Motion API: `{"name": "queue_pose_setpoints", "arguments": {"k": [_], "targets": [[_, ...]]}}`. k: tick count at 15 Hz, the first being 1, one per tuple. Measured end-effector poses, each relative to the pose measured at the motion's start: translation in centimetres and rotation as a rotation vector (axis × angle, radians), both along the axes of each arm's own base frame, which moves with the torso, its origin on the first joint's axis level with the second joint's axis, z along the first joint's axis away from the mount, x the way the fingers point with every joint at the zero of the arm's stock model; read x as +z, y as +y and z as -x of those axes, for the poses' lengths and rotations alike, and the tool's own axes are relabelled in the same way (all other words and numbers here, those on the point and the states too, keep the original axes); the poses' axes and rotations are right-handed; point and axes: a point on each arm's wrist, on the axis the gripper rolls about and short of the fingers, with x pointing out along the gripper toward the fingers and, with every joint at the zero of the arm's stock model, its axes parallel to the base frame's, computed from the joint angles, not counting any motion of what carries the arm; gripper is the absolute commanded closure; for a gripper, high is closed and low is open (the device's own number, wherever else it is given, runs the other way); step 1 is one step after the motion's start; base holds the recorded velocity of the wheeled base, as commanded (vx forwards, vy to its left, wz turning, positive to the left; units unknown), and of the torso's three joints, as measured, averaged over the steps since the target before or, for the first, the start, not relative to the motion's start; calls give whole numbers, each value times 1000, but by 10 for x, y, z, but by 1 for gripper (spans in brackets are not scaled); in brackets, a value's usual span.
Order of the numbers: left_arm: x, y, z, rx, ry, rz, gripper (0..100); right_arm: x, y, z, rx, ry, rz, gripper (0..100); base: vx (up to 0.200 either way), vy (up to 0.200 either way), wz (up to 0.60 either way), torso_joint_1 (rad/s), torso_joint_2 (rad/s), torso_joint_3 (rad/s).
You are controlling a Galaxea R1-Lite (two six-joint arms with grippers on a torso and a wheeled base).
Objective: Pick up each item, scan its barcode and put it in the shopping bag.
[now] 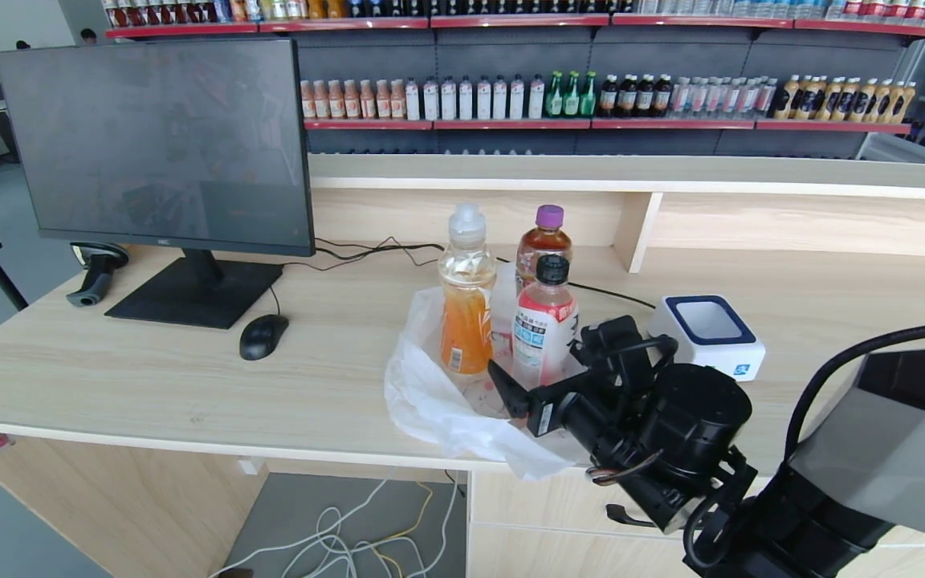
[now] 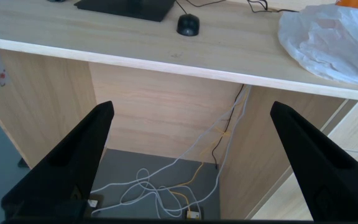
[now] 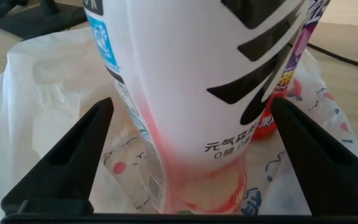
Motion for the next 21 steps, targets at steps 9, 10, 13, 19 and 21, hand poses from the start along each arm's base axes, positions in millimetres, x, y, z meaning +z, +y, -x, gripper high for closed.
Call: {"name": "queue_pose_setpoints", "arguments": {"k": [9, 10, 13, 19, 21], "targets": [[0, 0, 0, 1, 1, 0, 0, 33, -15, 27, 20, -52, -43, 0, 0, 0, 0, 0, 0, 0], [0, 0, 0, 1, 1, 1, 0, 37, -20, 33, 21, -53, -44, 0, 0, 0, 0, 0, 0, 0], [0, 0, 0, 1, 0, 1, 0, 48, -46, 60, 11, -56, -44, 0, 0, 0, 0, 0, 0, 0], [0, 0, 0, 2, 1, 1, 0, 55, -119, 133, -32, -59, -55, 0, 0, 0, 0, 0, 0, 0], [0, 0, 0, 2, 1, 1, 0, 59, -133, 148, -44, -53, -65, 0, 0, 0, 0, 0, 0, 0]]}}
